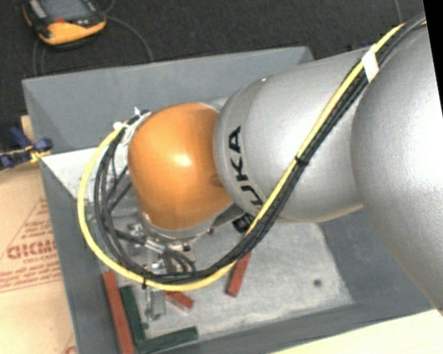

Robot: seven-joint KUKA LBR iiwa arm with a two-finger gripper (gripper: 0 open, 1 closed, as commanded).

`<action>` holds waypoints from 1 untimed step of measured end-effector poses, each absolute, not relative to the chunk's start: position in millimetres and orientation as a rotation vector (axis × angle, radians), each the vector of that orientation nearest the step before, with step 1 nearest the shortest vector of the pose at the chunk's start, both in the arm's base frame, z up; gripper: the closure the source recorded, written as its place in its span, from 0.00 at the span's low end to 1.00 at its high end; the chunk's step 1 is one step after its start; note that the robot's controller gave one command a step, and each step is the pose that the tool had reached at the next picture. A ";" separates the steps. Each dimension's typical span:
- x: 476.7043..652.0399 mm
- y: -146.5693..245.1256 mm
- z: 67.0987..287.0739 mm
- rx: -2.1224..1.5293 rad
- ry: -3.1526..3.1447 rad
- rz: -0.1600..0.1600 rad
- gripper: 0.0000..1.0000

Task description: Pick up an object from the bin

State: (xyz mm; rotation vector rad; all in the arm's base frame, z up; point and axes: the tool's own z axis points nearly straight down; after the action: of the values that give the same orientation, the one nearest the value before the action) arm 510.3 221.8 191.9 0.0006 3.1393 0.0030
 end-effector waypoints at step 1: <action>531.7 198.4 126.5 0.086 3.133 0.006 0.00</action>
Offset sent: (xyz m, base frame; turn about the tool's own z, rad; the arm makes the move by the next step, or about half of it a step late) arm 0.0475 -0.0400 -0.1219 0.3415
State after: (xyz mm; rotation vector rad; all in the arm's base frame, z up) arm 531.7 198.4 126.5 0.0856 3.1328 0.0063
